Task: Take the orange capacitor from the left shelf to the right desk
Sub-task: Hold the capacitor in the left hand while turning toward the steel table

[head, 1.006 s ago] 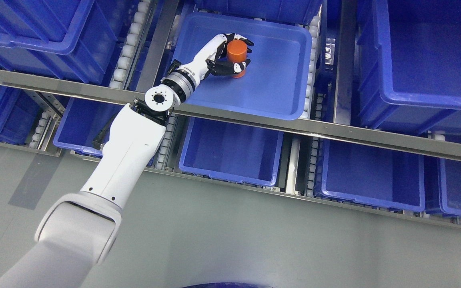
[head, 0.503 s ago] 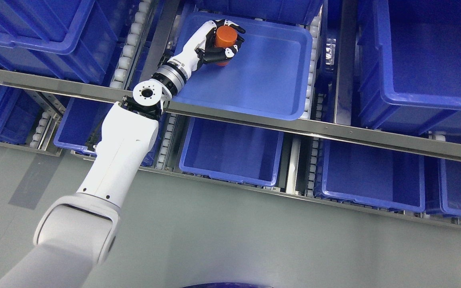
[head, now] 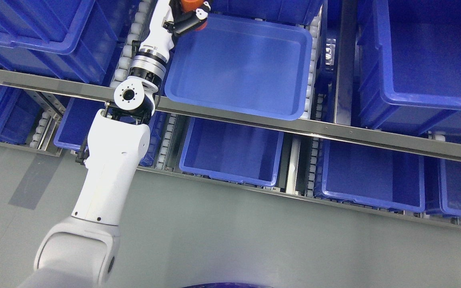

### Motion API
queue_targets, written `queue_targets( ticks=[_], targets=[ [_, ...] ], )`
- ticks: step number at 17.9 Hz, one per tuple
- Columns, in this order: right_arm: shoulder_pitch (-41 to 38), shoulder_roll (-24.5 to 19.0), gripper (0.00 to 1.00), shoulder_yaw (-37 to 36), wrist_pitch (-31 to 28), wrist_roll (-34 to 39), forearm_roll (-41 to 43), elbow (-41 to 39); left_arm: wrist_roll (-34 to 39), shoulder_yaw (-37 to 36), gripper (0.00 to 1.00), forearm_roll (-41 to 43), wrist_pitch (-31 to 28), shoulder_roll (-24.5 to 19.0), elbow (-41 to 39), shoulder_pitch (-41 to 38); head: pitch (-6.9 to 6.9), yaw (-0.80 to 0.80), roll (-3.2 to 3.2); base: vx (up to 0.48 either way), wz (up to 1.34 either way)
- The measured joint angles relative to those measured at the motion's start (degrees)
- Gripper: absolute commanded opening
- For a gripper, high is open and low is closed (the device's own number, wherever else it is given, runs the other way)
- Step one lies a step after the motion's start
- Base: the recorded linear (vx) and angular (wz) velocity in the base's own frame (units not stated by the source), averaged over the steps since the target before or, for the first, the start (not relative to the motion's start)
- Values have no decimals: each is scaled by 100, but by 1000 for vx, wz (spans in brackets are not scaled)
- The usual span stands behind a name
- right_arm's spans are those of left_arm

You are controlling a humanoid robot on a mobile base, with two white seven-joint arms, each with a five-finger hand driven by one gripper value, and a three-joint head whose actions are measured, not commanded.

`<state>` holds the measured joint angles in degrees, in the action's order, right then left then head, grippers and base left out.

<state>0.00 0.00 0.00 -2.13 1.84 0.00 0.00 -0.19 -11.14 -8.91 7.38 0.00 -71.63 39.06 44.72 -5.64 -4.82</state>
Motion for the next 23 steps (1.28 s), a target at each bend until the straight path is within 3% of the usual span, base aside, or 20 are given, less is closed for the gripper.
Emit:
queue_targets(
  ticks=[5, 11, 23],
  targets=[
    [1, 0, 100, 0, 0, 0, 0, 0, 310, -109, 2, -36, 639, 0, -838, -892, 0, 0, 0, -26, -84],
    [-1, 0, 100, 0, -1, 0, 0, 0, -85, 6, 2, -55, 994, 0, -1492, -1508, 0, 0, 0, -112, -523],
    [0, 0, 100, 0, -1, 0, 0, 0, -491, 699, 3, -65, 1592, 0, -2069, -1544, 0, 0, 0, -70, -538]
  ],
)
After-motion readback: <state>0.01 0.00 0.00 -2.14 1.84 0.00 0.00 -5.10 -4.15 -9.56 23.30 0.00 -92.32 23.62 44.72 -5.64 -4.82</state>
